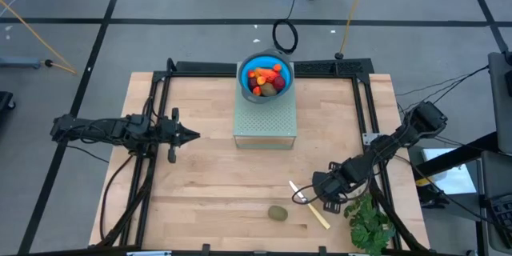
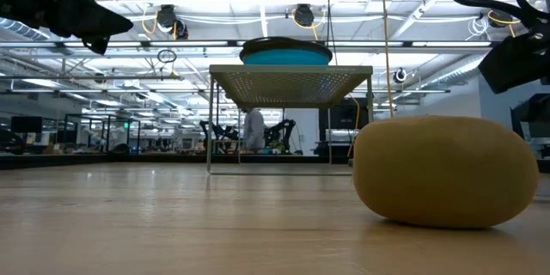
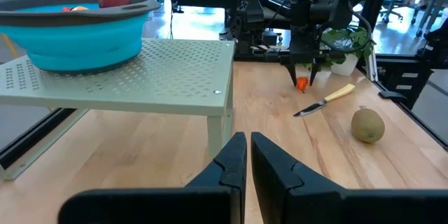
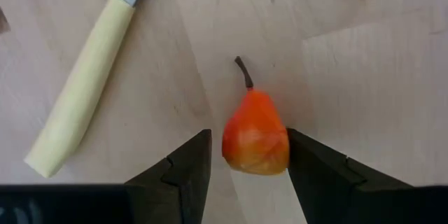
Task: Pick & Place Fruit
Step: Put the peach into the blue strainer bowl on the shelf
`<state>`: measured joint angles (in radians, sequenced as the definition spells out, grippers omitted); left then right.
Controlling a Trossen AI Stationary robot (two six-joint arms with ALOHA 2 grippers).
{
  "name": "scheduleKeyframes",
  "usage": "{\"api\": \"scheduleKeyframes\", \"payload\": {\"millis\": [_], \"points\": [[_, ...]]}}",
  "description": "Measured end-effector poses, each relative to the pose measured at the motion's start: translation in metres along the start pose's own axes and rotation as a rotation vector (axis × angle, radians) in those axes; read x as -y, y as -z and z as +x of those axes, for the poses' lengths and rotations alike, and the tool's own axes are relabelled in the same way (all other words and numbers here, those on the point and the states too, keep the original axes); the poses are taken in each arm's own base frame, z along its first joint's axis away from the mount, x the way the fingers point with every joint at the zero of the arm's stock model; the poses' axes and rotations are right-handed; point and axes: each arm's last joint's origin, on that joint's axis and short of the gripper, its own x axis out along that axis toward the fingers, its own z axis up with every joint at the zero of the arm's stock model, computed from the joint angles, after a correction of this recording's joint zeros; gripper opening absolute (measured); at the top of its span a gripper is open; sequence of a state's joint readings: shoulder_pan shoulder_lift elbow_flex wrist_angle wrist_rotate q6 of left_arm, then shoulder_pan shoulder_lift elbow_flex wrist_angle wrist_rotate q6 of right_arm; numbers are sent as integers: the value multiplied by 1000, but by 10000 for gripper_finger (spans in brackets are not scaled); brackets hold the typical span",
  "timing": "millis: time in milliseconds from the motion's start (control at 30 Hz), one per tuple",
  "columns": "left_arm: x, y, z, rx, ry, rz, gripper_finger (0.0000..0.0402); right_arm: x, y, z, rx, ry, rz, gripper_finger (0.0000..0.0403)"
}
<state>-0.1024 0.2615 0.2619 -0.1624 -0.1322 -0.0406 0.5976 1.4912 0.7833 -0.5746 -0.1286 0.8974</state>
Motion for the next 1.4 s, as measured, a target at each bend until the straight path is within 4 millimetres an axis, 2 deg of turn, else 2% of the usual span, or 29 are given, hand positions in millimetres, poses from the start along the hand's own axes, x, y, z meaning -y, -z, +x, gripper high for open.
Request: {"api": "scheduleKeyframes", "payload": {"millis": [900, 1233, 1400], "points": [[0, 0, 0, 1, 0, -13, 21, 0, -2, 1, 57, 19, -29, 169], [0, 0, 0, 1, 0, -12, 21, 0, -2, 1, 61, 20, -29, 102], [0, 0, 0, 1, 0, -12, 21, 0, -2, 1, 59, 19, -24, 100]]}}
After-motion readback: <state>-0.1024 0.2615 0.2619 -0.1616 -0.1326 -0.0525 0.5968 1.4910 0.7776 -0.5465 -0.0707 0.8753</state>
